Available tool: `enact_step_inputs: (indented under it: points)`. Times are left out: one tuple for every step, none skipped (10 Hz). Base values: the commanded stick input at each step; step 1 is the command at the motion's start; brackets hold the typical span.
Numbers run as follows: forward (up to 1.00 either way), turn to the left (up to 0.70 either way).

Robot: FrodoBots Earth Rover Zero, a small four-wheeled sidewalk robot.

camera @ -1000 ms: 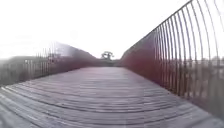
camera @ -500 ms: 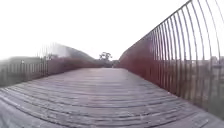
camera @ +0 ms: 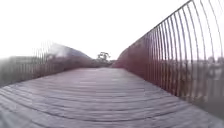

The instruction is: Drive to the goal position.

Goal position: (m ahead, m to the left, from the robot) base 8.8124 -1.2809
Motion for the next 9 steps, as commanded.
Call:
enact_step_inputs:
  points:
    - [0.7, 0.0]
    - [0.7, 0.0]
    - [0.7, 0.0]
    - [0.7, 0.0]
    - [0.7, 0.0]
    - [0.7, 0.0]
    - [0.7, 0.0]
    - [0.7, 0.0]
    - [0.7, 0.0]
